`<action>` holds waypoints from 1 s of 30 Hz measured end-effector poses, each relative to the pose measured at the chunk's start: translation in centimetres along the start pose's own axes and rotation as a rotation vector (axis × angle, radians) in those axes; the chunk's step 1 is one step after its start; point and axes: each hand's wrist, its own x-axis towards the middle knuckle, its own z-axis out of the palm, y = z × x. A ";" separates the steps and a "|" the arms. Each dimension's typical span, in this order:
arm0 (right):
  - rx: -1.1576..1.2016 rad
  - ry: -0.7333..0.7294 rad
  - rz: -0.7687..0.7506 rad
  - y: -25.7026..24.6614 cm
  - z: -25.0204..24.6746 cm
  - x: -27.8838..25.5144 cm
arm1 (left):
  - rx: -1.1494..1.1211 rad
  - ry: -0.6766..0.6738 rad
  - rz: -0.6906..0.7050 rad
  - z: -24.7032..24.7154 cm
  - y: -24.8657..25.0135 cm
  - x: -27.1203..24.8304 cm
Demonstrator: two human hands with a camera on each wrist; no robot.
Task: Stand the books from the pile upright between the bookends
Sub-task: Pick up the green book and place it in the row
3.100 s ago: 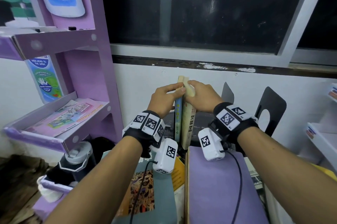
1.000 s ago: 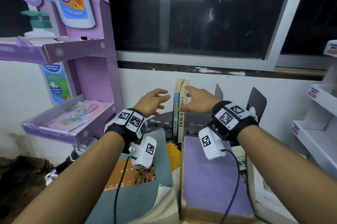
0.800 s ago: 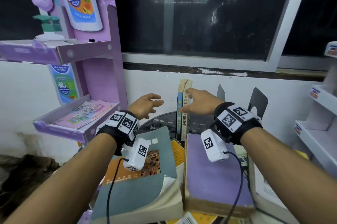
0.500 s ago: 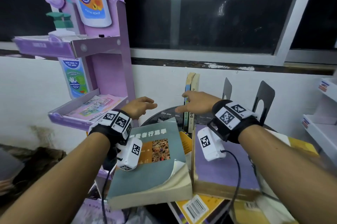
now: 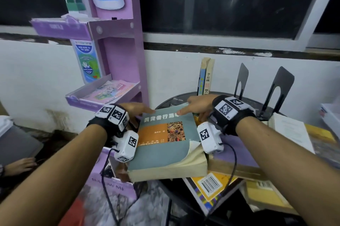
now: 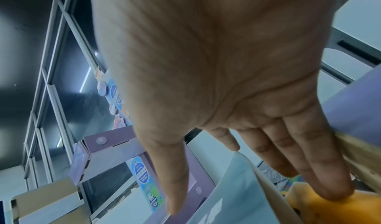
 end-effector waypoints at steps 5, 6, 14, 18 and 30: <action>-0.033 -0.057 0.010 0.0 0.1 0.8 | 0.053 -0.067 -0.019 0.3 -0.9 -0.3; -0.036 -0.062 0.007 -0.1 0.2 0.9 | 0.061 -0.076 -0.016 0.4 -0.9 -0.5; -0.030 -0.068 0.001 0.0 0.3 1.2 | 0.065 0.002 0.028 0.5 -0.8 -0.1; 0.000 -0.049 0.021 0.0 0.1 0.7 | 0.030 0.047 0.074 -0.4 -0.5 -0.3; 0.190 0.245 0.051 -1.6 -1.9 -1.8 | -0.228 0.180 0.294 -3.4 1.6 -2.8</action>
